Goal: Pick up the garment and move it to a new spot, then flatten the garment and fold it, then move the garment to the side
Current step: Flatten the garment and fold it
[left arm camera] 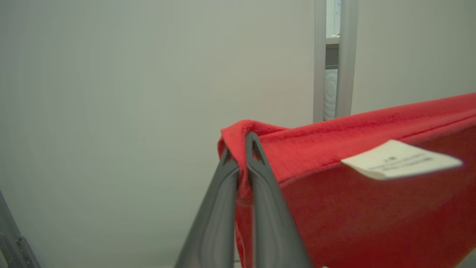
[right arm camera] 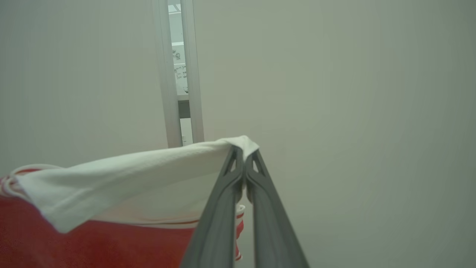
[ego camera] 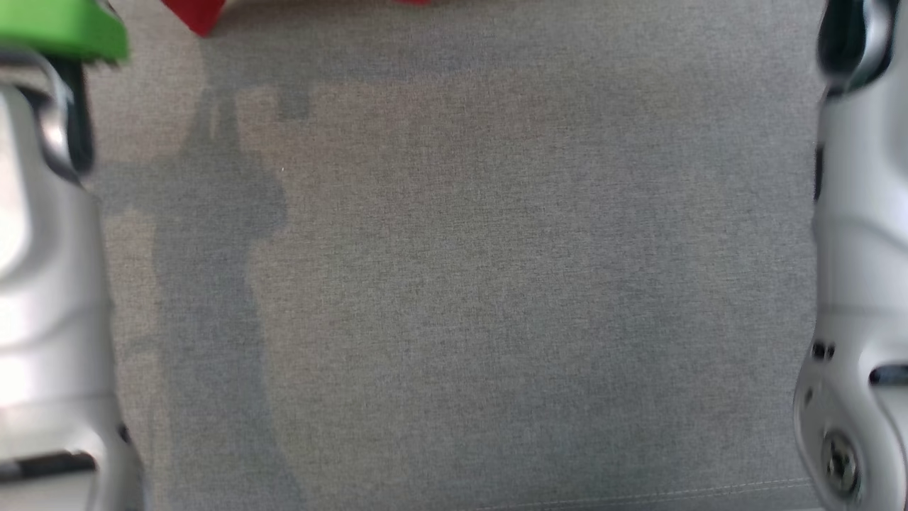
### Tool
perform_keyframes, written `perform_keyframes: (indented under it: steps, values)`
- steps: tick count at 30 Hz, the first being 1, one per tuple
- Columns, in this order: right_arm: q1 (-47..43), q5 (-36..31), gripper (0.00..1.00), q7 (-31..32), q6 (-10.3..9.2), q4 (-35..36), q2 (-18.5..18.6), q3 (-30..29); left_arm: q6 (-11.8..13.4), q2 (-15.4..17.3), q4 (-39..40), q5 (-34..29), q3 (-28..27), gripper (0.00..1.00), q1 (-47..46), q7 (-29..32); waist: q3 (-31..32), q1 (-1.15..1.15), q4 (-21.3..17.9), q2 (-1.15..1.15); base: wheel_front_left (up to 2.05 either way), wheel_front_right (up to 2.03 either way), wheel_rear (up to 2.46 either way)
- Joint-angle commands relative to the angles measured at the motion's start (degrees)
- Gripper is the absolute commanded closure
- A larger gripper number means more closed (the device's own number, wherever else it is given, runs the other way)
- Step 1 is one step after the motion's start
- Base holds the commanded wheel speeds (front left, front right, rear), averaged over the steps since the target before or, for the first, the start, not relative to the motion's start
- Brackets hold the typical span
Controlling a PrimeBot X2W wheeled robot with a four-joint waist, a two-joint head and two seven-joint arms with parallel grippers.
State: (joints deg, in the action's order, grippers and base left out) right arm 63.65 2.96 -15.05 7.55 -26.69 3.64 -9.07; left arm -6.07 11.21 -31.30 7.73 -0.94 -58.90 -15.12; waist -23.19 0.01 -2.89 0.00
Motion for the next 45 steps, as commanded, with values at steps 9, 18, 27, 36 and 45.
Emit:
perform_keyframes:
  steps: [9,18,27,36,45]
  values:
    - [-32.3,11.3,1.00,-0.2,-0.14,4.7,0.0,2.8,-0.8,-6.5,-0.7,3.4,-4.9,1.00,27.9,0.0,2.4,-0.01,-1.1,0.00,0.00,0.00,0.00]
    - [-53.2,18.1,1.00,-0.2,-0.19,6.7,-0.3,4.6,-1.1,-7.8,1.4,3.9,-7.2,1.00,43.7,0.0,8.9,-0.01,-2.4,0.00,0.00,0.00,0.00]
    - [-65.5,18.6,1.00,-0.2,-0.21,7.9,-0.3,5.8,-0.6,-7.8,3.6,9.0,-8.9,1.00,57.0,0.0,17.5,-0.01,-2.8,0.00,0.00,0.00,0.00]
    - [-74.0,20.4,1.00,-0.2,-0.18,12.5,0.7,9.2,-0.4,-8.0,8.8,12.3,-3.8,1.00,65.4,0.0,20.9,-0.01,-1.5,0.00,0.00,0.00,0.00]
    - [-64.6,21.8,1.00,-0.2,-0.13,15.1,-0.2,8.0,-1.0,-8.1,17.9,10.8,1.0,1.00,60.7,0.0,17.9,-0.01,0.2,0.00,0.00,0.00,0.00]
